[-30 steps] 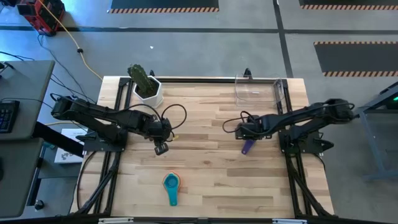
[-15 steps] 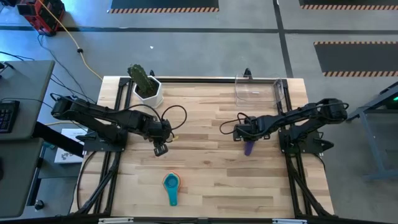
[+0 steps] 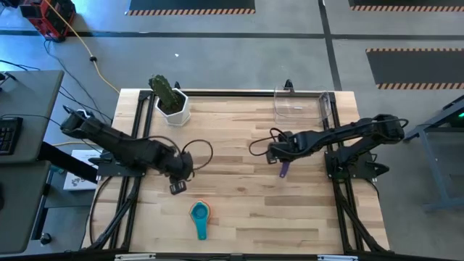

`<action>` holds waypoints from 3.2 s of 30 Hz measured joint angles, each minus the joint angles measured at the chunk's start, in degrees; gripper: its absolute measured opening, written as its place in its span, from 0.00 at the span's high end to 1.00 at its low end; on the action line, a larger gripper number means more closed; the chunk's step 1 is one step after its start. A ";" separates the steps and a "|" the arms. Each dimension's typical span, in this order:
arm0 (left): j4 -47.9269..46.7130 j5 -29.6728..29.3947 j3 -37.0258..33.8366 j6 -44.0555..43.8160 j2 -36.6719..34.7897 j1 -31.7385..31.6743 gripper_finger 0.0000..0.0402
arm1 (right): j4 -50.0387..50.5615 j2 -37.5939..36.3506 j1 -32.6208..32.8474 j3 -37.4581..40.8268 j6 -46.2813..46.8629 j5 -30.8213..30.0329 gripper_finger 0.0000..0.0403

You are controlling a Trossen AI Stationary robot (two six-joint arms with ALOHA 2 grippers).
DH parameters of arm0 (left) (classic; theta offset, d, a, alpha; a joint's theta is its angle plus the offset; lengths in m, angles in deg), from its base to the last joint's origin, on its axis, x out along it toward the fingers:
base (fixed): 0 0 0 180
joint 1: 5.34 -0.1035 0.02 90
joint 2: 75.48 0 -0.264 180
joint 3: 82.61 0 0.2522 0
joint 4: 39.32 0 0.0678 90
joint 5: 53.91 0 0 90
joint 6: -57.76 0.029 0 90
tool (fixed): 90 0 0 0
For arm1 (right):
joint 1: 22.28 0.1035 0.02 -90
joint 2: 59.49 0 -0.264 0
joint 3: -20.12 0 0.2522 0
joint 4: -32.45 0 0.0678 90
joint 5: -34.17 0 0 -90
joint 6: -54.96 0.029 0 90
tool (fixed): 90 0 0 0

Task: Nest measuring cups in basket
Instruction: Stack the purple measuring cup on the light blue measuring cup

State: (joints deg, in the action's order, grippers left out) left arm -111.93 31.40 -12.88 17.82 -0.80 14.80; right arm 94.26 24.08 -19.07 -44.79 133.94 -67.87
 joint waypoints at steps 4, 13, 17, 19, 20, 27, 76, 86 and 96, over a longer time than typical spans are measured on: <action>0.02 1.96 0.00 -2.04 0.00 4.40 0.78 | 1.90 -0.01 1.29 -3.64 -0.86 -1.46 0.99; 1.60 2.64 0.00 -8.97 0.00 11.14 0.78 | 2.53 -0.03 5.29 -11.72 -0.56 -7.66 1.00; 8.47 2.58 -1.49 -10.93 0.00 13.85 0.78 | 2.24 -0.04 6.87 -13.30 1.93 -10.44 1.00; 13.09 2.58 -3.36 -13.29 0.02 15.21 0.78 | 1.77 -0.04 7.50 -13.34 3.36 -10.71 1.00; 15.43 2.56 -4.27 -15.02 0.04 15.95 0.78 | 1.55 -0.04 7.81 -13.34 3.99 -10.88 1.00; 26.00 2.02 -9.91 -22.79 0.93 20.94 0.78 | 1.18 -0.04 9.20 -13.34 7.51 -10.69 1.00; 59.38 5.80 -13.16 -25.94 19.34 10.38 0.78 | 2.49 -0.09 13.71 -13.34 10.55 -11.57 1.00; 60.50 6.02 -13.16 -23.73 19.34 6.39 0.78 | 2.99 -0.09 13.69 -13.34 10.67 -10.98 1.00; 60.35 9.76 -13.16 -25.17 19.34 9.24 0.78 | 4.46 -0.09 13.65 -13.34 10.75 -9.50 1.00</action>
State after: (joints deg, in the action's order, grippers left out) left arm -51.58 41.16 -26.04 -7.35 18.54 24.04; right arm 98.73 23.99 -5.42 -58.13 144.69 -77.37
